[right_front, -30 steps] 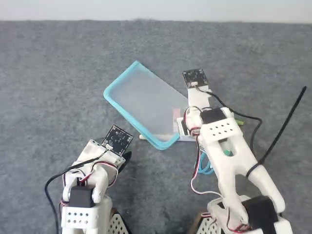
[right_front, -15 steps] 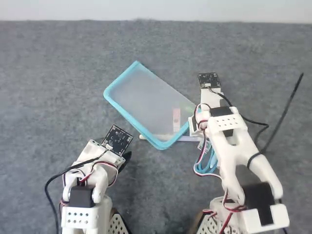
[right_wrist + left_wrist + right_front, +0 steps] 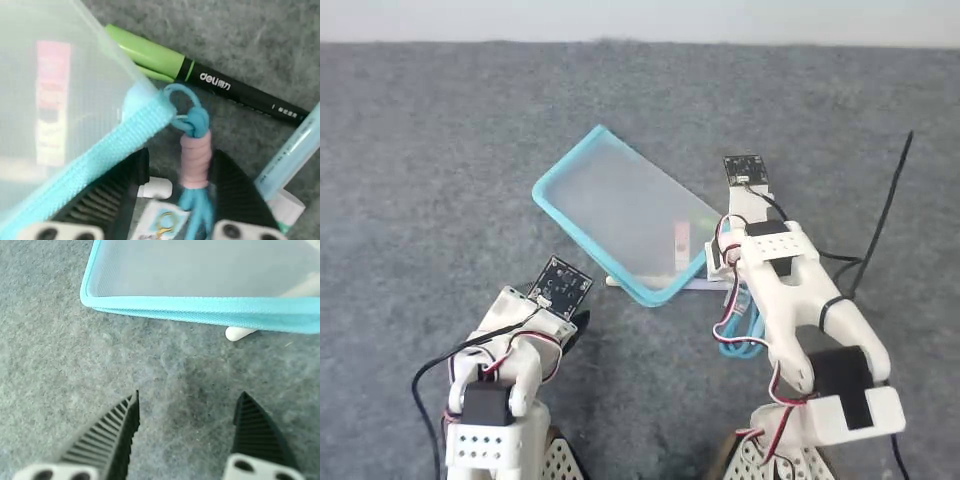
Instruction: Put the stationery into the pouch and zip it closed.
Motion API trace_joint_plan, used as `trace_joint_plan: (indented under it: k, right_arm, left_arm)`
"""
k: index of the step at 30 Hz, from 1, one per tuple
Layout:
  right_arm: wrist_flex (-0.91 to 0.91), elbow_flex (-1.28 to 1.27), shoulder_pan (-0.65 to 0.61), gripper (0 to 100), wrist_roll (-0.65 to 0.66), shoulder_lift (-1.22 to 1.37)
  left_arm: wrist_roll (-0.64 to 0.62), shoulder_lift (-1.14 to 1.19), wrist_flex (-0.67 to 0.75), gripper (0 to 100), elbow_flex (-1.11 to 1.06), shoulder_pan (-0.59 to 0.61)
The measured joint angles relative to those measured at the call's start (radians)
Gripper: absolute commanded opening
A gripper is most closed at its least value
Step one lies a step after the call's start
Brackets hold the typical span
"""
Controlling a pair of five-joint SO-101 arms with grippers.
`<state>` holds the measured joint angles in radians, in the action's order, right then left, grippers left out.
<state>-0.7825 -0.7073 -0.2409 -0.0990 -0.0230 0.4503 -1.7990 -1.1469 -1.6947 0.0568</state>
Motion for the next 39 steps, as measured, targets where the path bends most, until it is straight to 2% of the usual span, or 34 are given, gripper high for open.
trace_joint_plan:
  k: [4,11,17,23,28,33,39]
  right_arm:
    - [0.0,0.0,0.015,1.3,0.0,0.0]
    - [0.0,0.0,0.081,1.3,0.0,0.002]
    - [-0.058,0.014,0.097,13.6,0.063,0.002]
    - [-0.109,0.031,0.097,13.8,0.071,0.002]
    - [-0.109,0.031,0.097,0.6,0.074,0.002]
    - [-0.109,0.031,0.098,0.7,0.153,0.002]
    - [-0.144,0.038,0.098,0.7,0.17,0.002]
  left_arm:
    - [0.0,0.0,0.0,29,0.0,0.0]
    - [0.0,0.0,0.0,29,0.0,0.0]
    - [0.0,0.0,0.0,29,0.0,0.0]
    - [0.0,0.0,0.0,29,0.0,0.0]
    - [0.0,0.0,0.0,29,0.0,0.0]
    - [0.0,0.0,0.0,29,0.0,0.002]
    - [0.0,0.0,0.0,29,0.0,0.002]
